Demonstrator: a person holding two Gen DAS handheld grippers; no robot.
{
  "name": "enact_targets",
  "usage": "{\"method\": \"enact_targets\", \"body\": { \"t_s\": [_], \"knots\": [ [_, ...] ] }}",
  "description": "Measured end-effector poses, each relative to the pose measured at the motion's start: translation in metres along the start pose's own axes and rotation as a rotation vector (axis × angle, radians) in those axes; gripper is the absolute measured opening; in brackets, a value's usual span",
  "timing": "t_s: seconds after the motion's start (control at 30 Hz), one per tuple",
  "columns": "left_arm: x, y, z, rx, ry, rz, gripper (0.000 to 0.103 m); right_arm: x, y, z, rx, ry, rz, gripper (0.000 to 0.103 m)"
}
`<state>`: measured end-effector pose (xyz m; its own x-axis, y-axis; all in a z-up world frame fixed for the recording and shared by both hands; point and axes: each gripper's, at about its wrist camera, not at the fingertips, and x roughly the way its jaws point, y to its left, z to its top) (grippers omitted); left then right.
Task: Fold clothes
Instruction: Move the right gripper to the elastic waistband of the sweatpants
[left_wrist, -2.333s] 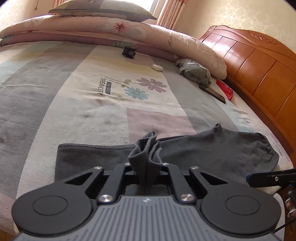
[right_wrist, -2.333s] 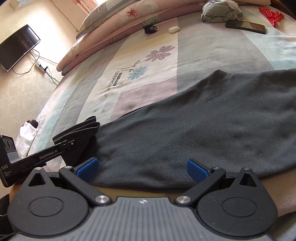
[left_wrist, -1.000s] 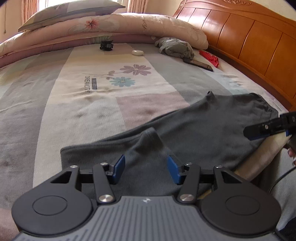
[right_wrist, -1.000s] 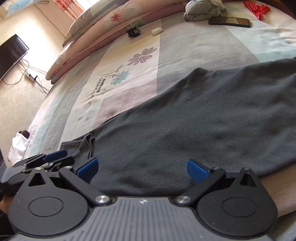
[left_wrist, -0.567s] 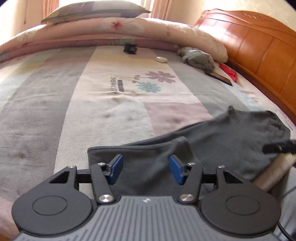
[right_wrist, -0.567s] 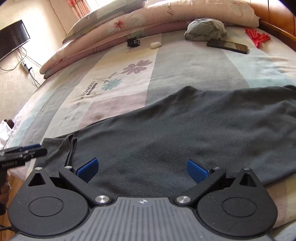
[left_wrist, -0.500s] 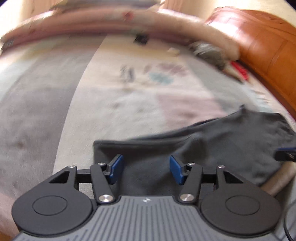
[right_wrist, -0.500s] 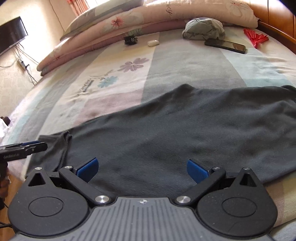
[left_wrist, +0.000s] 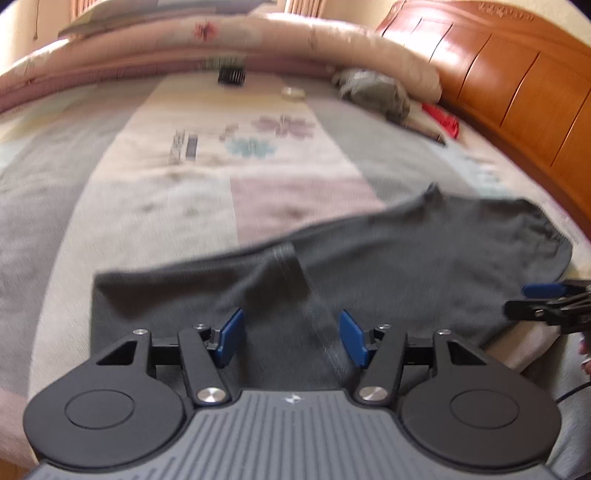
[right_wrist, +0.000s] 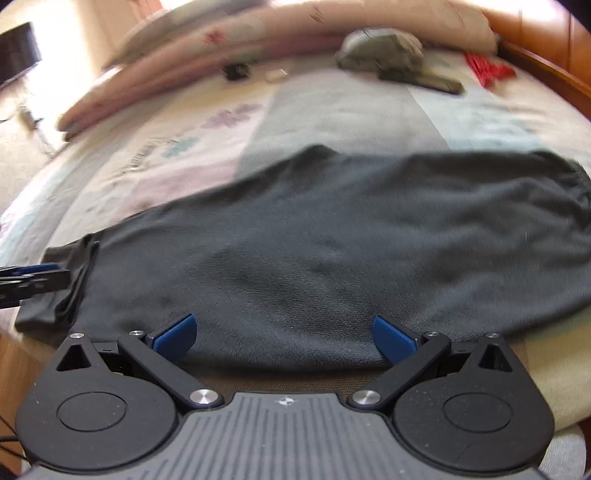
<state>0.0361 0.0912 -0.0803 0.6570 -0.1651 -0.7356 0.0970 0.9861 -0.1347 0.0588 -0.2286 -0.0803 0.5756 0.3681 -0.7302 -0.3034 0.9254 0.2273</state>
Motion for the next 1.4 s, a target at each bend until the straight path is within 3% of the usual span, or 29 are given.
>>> {"method": "enact_targets", "body": {
  "t_s": [0.17,0.27,0.43,0.53,0.7,0.9,1.07,1.17,1.3,1.4],
  "knots": [
    [-0.011,-0.014,0.011,0.038,-0.001,0.022,0.058,-0.017,-0.012,0.005,0.001,-0.028,-0.015,0.103],
    [-0.018,-0.028,0.017,0.073,-0.026,-0.014,0.058,-0.018,-0.022,0.017,0.009,-0.070,-0.070,0.103],
    [0.003,-0.035,0.003,0.013,0.069,-0.070,0.060,-0.001,-0.039,0.019,0.073,-0.010,-0.136,0.103],
    [0.001,-0.036,-0.004,0.018,0.065,-0.070,0.066,0.000,-0.044,0.014,0.094,0.001,-0.127,0.103],
    [-0.008,-0.039,0.007,0.022,0.067,-0.043,0.066,-0.008,-0.046,0.012,0.110,-0.004,-0.103,0.103],
    [-0.013,-0.054,0.016,0.051,0.038,-0.069,0.067,-0.026,-0.071,0.014,0.167,-0.085,-0.055,0.103],
    [0.011,-0.053,0.005,-0.005,0.134,-0.104,0.067,-0.027,-0.103,0.003,0.253,-0.094,-0.060,0.103],
    [0.008,-0.052,0.005,-0.024,0.125,-0.110,0.067,-0.037,-0.113,0.000,0.309,-0.103,-0.045,0.103],
    [-0.002,-0.057,0.014,0.024,0.092,-0.072,0.067,-0.058,-0.139,0.000,0.393,-0.166,-0.031,0.103],
    [-0.007,-0.060,0.018,0.046,0.076,-0.064,0.067,-0.074,-0.175,-0.002,0.546,-0.227,-0.006,0.103]
  ]
}}
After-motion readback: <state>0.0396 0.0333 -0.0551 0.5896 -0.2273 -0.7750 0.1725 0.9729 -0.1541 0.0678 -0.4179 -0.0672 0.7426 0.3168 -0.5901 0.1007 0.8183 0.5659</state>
